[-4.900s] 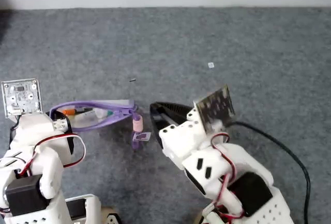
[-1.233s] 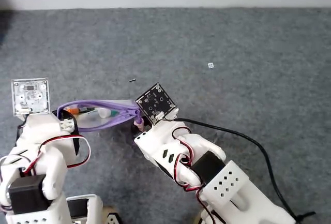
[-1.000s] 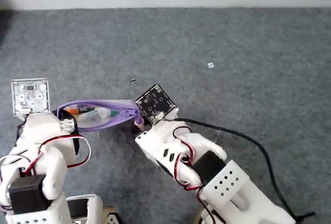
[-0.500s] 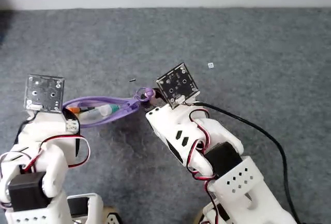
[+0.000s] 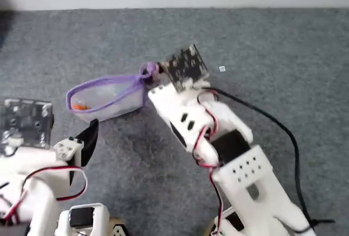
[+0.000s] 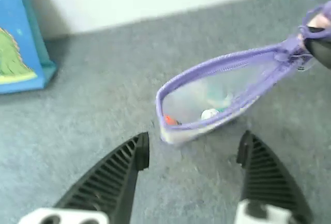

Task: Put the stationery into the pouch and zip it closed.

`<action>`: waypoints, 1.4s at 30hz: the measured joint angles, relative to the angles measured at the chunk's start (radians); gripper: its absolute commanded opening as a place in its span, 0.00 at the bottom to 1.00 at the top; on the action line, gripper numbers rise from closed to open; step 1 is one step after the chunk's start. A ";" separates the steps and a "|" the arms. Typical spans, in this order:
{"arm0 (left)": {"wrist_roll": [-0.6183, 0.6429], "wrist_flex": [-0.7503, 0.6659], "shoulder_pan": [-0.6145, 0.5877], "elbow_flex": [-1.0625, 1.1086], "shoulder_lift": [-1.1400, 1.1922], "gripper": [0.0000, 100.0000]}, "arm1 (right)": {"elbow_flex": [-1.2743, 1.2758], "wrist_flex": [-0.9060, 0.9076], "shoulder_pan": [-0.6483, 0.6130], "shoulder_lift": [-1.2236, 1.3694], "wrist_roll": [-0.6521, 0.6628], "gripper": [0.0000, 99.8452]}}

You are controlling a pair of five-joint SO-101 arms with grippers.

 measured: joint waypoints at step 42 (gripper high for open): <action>0.218 -0.178 -0.064 0.204 0.002 0.10 | -0.503 0.114 0.014 0.169 0.430 0.01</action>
